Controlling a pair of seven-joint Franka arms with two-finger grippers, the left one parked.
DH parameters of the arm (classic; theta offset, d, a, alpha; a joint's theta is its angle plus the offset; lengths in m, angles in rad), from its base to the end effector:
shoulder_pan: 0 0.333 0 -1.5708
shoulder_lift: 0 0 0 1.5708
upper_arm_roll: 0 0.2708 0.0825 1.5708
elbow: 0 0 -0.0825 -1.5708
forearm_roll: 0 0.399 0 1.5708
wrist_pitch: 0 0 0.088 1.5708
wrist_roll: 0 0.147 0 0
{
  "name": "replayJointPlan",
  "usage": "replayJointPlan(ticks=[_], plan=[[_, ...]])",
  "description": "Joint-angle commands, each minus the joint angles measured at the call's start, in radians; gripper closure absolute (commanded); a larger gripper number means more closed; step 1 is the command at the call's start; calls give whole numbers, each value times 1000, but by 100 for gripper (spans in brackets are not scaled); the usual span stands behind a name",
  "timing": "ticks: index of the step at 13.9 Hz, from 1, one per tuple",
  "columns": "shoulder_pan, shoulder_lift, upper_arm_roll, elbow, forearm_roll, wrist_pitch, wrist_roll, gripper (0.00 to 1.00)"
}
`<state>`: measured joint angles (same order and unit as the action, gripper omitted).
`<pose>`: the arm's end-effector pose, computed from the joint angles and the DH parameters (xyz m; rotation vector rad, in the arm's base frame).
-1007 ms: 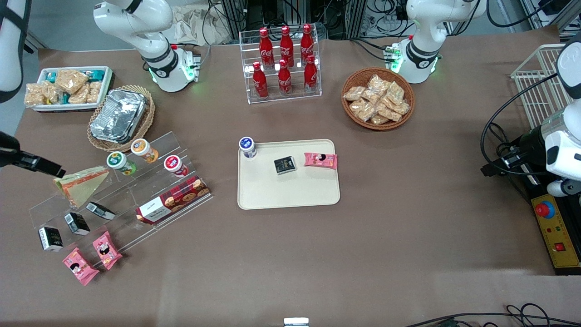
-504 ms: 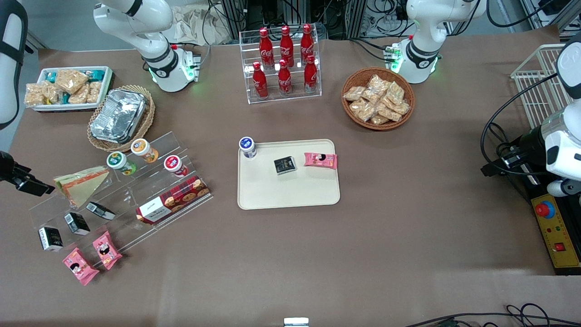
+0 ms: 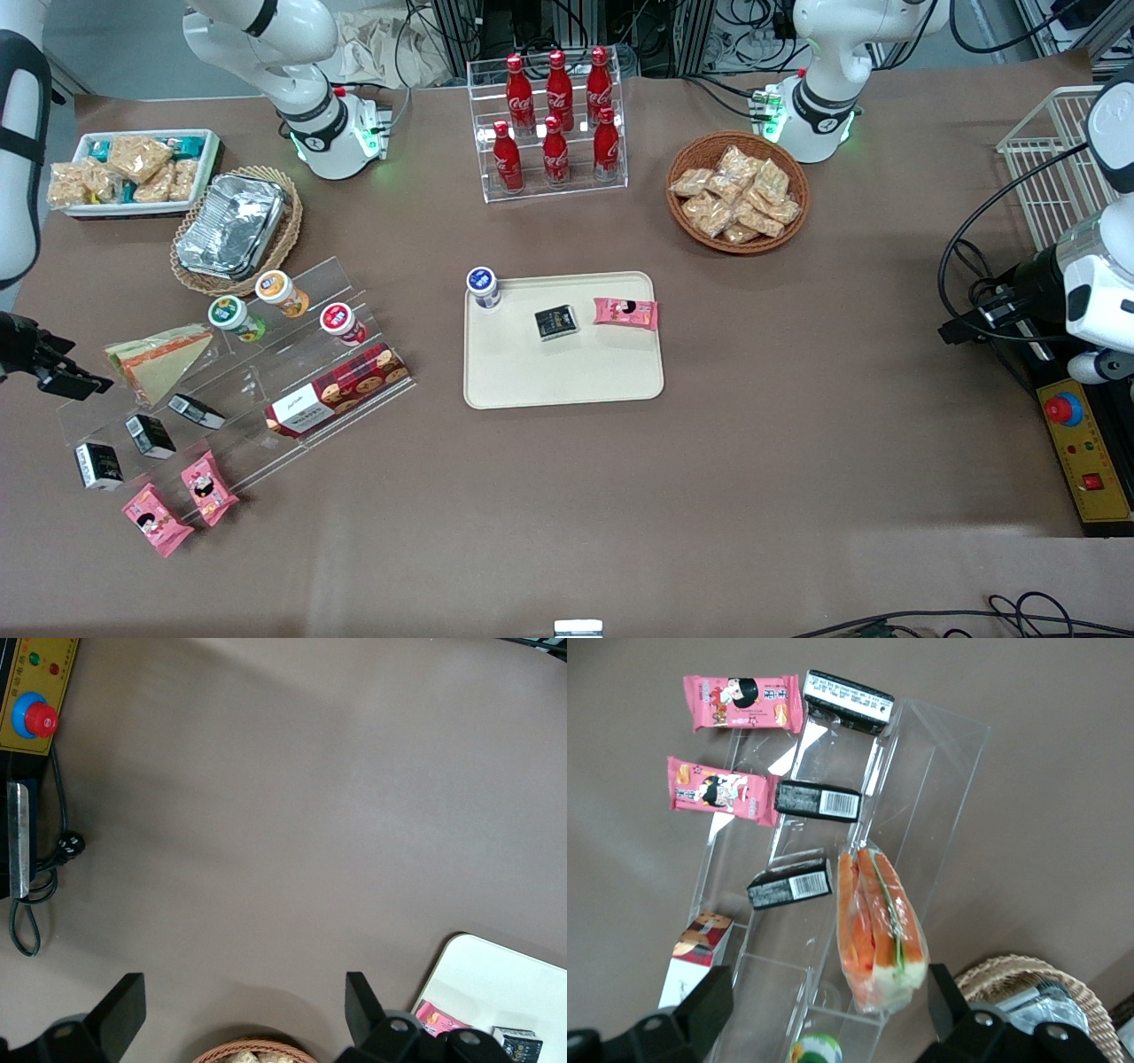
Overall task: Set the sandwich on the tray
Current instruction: 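Close the right gripper on the wrapped sandwich and lift it off the stand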
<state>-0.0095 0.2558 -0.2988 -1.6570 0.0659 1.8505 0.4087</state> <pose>0.6054 -0.1755 0.3722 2.9205 -1.1152 -0.0780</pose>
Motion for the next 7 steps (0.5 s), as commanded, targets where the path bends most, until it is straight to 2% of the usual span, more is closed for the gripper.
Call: replayJointPlan(ticks=[1, 7], plan=[[0, -3, -3, -55, 17, 74, 12, 2], [-4, -7, -5, -144, 17, 151, -2, 2]])
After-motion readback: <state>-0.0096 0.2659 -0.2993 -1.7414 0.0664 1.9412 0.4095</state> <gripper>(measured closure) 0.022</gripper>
